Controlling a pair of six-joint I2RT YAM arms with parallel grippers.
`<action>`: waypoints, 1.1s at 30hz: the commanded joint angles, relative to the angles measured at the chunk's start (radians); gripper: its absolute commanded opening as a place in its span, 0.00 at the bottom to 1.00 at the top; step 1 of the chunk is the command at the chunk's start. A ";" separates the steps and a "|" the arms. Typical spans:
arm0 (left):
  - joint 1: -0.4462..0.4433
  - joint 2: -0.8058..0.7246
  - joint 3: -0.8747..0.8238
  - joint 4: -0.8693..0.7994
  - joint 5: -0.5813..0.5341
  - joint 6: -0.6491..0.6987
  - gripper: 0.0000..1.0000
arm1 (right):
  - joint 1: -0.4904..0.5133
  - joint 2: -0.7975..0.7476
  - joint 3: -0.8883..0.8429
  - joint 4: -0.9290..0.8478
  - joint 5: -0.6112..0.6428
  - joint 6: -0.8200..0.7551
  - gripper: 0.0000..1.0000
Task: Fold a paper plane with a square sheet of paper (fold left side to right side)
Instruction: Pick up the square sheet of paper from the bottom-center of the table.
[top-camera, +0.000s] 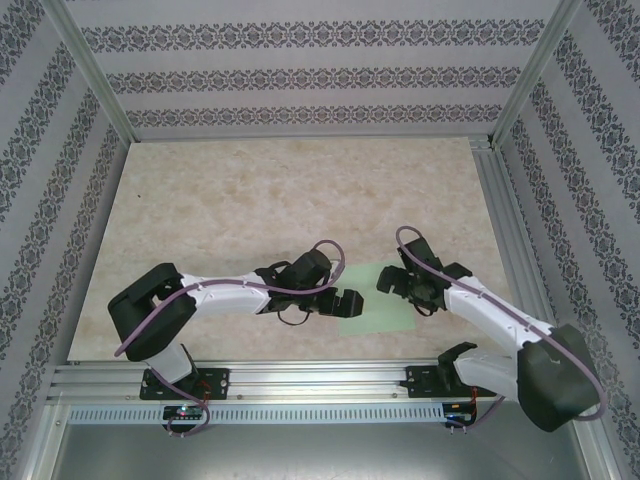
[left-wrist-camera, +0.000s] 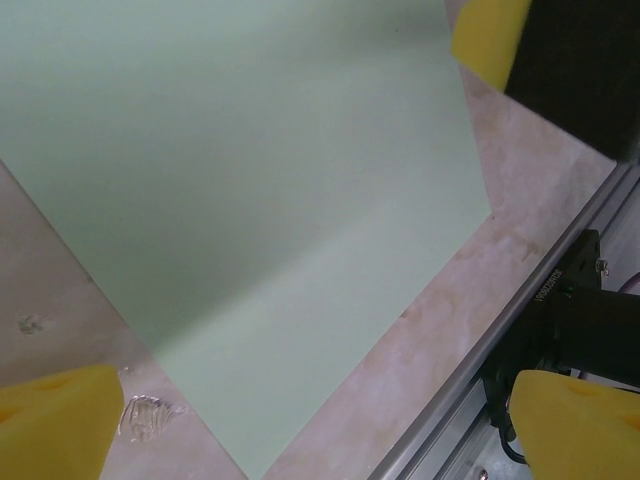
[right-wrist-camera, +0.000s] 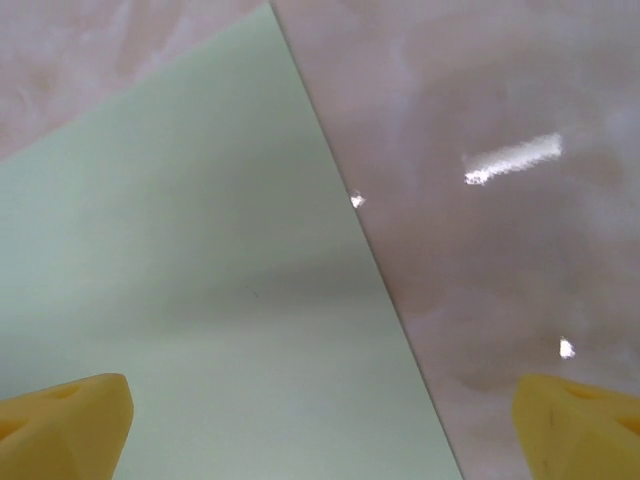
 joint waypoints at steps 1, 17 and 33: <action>-0.017 0.027 0.019 0.072 0.042 -0.034 1.00 | -0.005 0.069 0.049 0.073 -0.017 -0.042 0.93; -0.020 0.089 0.033 0.078 0.051 -0.061 1.00 | 0.001 0.186 0.022 0.123 -0.097 -0.032 0.92; -0.020 0.096 0.037 0.078 0.046 -0.060 1.00 | 0.126 0.206 0.032 0.153 -0.193 0.047 0.85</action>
